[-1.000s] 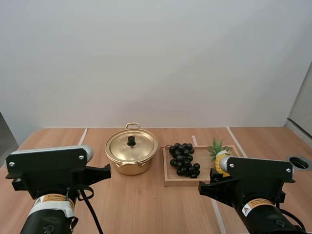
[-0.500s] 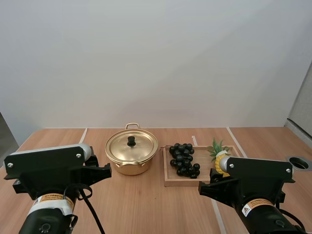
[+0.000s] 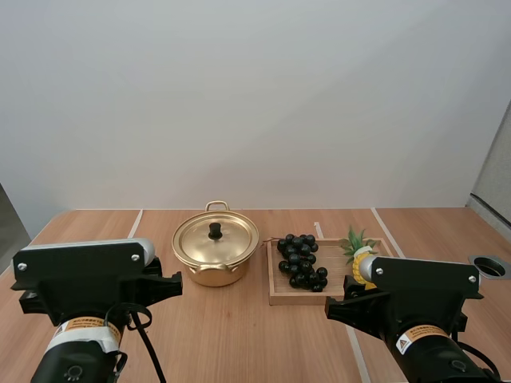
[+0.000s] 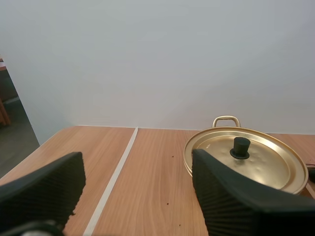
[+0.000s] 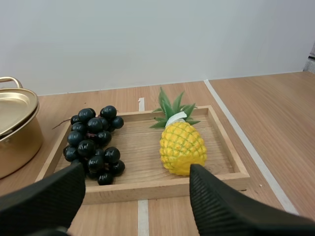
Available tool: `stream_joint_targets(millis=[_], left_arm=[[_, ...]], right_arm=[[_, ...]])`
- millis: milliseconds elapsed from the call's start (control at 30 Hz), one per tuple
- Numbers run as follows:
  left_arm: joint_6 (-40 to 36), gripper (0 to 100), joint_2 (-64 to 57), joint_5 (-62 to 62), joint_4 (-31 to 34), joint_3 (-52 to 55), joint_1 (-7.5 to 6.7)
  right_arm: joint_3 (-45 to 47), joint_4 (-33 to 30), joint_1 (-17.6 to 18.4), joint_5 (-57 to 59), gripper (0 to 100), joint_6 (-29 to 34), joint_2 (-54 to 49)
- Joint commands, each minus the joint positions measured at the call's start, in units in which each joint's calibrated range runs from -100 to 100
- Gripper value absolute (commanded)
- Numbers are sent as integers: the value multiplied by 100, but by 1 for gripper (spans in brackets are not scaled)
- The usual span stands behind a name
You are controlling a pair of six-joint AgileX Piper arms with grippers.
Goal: Open the pot, put the pineapple inside, and close it
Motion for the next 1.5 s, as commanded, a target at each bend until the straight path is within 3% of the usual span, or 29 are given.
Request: stream_joint_targets(millis=[0,133,267,367,467,633,867,967,1067,1167,1333,1467], left_arm=[[14,100,-38,-8,-119,-48,-22],[14,100,-38,-288,-109,-48,-22],[14,100,-38,-485,302,-120,-22],[14,100,-38,-485,305,-402,-22],[14,100,-38,-503,305,-812,-22],[17,100,-38,-1046,305,-1654,-22],[17,100,-38,-1024,305,-2942,-22],[17,100,-38,-861,305,-3417,-22],[17,100,165,244,151,-3883,-22],[148,100,691,1761,-137,-4243,-22],[1546,100,1892,2932,-1253,-4821,-22],[2832,100,2837,3861,-2487,-5421,-22]], right_arm=[[0,-20,-22,-54,100,19,-43],[0,-20,-22,-54,100,19,-43],[0,-227,-22,-104,100,19,-43],[0,-1372,-22,-636,100,10,-43],[0,-2116,-22,-1585,100,10,-43],[-414,-2969,-22,-943,100,22,-43],[-1861,-2987,-22,906,100,53,-43],[-2523,-2946,-22,1568,100,467,-43],[-3042,-2946,-22,2014,100,1440,-43],[-3366,-2901,-22,2072,100,1732,-43],[-3592,-2584,-22,2285,100,1306,150],[-3750,-1824,-22,2554,100,759,495]])
